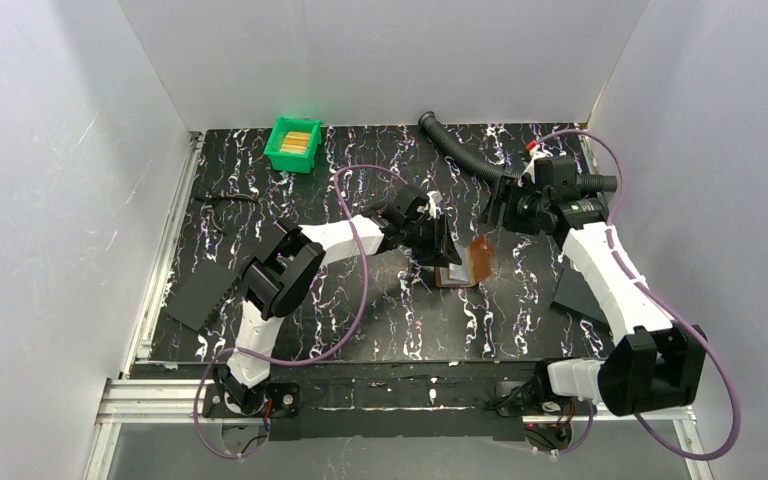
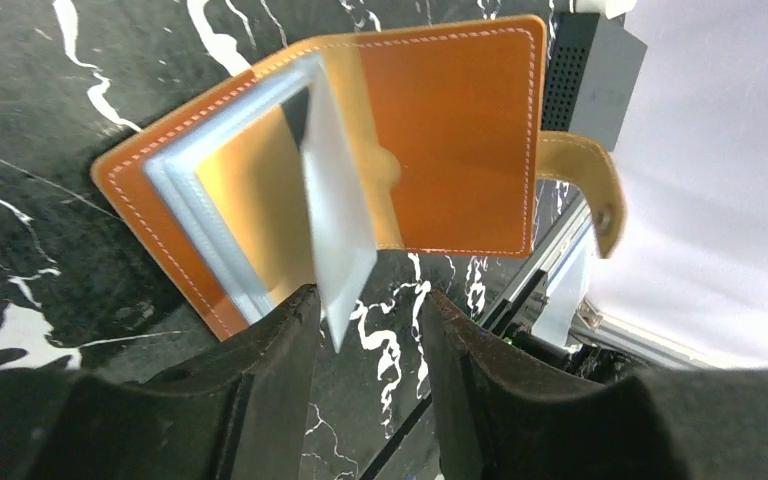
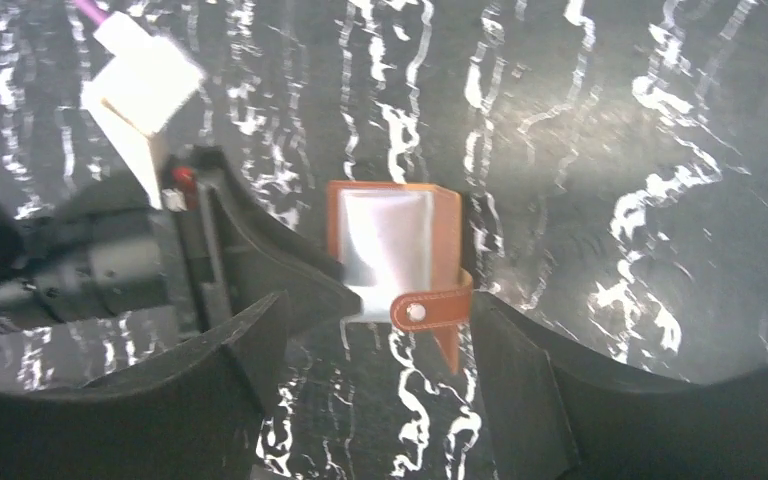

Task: Put the credit cards into the card holder
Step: Open the card holder at the center of the board.

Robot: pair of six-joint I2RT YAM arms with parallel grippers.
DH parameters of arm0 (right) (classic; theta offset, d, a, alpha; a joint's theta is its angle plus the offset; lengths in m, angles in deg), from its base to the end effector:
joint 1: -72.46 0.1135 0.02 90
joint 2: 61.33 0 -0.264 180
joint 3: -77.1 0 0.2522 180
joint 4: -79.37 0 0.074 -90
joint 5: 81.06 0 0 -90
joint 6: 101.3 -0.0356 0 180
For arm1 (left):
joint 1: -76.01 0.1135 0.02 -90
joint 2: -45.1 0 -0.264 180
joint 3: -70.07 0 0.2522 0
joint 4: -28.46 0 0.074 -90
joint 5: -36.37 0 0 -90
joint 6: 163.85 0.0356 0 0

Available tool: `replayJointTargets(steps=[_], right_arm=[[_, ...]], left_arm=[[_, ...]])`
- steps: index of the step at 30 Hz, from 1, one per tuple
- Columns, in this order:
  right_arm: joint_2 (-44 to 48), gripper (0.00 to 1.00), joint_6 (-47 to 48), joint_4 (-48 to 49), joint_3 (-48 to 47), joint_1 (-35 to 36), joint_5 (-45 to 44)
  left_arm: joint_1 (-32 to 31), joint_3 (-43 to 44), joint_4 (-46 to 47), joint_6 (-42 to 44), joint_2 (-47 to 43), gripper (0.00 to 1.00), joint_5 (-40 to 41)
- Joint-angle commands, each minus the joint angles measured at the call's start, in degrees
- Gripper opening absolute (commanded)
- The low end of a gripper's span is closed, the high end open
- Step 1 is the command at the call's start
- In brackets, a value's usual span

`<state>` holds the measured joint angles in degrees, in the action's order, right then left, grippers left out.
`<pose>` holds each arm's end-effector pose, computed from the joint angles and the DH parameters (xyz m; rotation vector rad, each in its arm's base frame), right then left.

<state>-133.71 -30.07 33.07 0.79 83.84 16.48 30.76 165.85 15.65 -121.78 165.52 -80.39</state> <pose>0.2662 0.0583 0.3087 0.0828 2.3379 0.4172 0.3173 -0.3429 0.1717 0.2362 2.5191 -1.3120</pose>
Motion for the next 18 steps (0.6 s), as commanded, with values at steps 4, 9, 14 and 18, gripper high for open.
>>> replayJointTargets(steps=[4, 9, 14, 18], right_arm=[[-8.6, 0.63, -4.8, 4.5, -1.1, 0.5, 10.3], [-8.6, 0.59, -1.6, 4.9, 0.1, 5.8, 5.0], [-8.5, 0.53, -2.8, 6.8, 1.6, 9.3, 1.4], [-13.3, 0.59, 0.1, 6.1, 0.4, 13.1, -1.4]], left_arm=[[-0.9, -2.5, -0.1, 0.6, -6.2, 0.36, 2.3], [-0.6, -7.5, 2.9, -0.4, -7.8, 0.40, 0.7], [-0.6, -7.4, 4.2, -1.8, -6.0, 0.35, -0.7], [-0.5, -10.5, 1.8, -1.5, -9.4, 0.34, 4.9]])
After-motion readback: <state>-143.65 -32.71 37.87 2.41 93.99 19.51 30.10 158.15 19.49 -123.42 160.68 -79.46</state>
